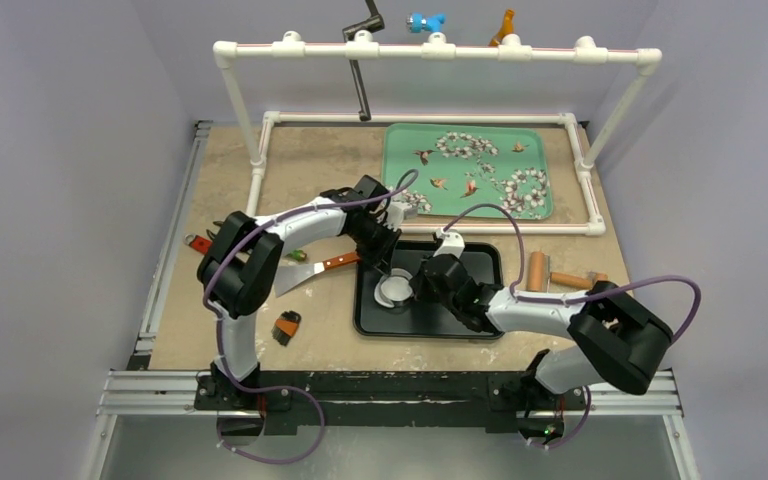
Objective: Roll out the dumpling wrappers from the dough
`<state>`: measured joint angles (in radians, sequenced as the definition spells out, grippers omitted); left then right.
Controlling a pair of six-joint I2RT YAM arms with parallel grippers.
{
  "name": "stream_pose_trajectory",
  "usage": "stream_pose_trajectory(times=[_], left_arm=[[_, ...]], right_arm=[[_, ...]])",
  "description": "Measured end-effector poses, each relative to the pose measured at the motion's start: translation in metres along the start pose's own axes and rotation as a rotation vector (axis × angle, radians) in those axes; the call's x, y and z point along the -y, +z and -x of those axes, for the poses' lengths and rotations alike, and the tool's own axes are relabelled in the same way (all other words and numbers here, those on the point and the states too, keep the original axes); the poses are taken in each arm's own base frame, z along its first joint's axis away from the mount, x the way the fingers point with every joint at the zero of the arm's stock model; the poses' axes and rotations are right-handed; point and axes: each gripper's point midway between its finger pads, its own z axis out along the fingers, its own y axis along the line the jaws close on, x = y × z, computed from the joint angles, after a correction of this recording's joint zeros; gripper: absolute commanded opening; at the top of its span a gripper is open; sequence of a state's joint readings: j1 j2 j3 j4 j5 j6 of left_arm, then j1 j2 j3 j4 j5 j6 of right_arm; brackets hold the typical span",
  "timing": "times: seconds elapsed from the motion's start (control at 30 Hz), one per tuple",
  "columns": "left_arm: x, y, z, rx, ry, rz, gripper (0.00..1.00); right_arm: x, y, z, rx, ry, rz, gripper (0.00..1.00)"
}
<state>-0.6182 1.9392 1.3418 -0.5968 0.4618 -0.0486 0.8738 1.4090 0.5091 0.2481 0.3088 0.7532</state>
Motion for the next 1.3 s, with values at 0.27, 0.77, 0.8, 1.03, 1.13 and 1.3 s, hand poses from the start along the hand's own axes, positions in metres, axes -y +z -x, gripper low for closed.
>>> stream_pose_trajectory(times=[0.27, 0.77, 0.8, 1.03, 1.13, 1.3], left_arm=[[0.005, 0.002, -0.009, 0.034, 0.062, 0.022, 0.0], [0.001, 0.008, 0.011, 0.1, 0.114, 0.089, 0.0], [0.006, 0.011, 0.01, 0.084, 0.117, 0.072, 0.0], [0.016, 0.014, 0.004, 0.083, 0.129, 0.036, 0.0], [0.009, 0.009, 0.001, 0.123, 0.13, 0.065, 0.0], [-0.014, 0.002, 0.01, 0.185, 0.116, 0.145, 0.0]], right_arm=[[0.009, 0.011, 0.013, 0.021, -0.029, -0.044, 0.0], [0.006, 0.001, 0.005, 0.019, 0.029, 0.016, 0.0], [0.008, -0.004, 0.003, 0.021, 0.036, 0.007, 0.0], [0.026, -0.002, 0.011, 0.04, 0.059, -0.039, 0.0], [0.023, 0.016, 0.026, 0.024, 0.031, -0.021, 0.0], [0.013, 0.041, 0.043, -0.002, -0.049, 0.01, 0.0]])
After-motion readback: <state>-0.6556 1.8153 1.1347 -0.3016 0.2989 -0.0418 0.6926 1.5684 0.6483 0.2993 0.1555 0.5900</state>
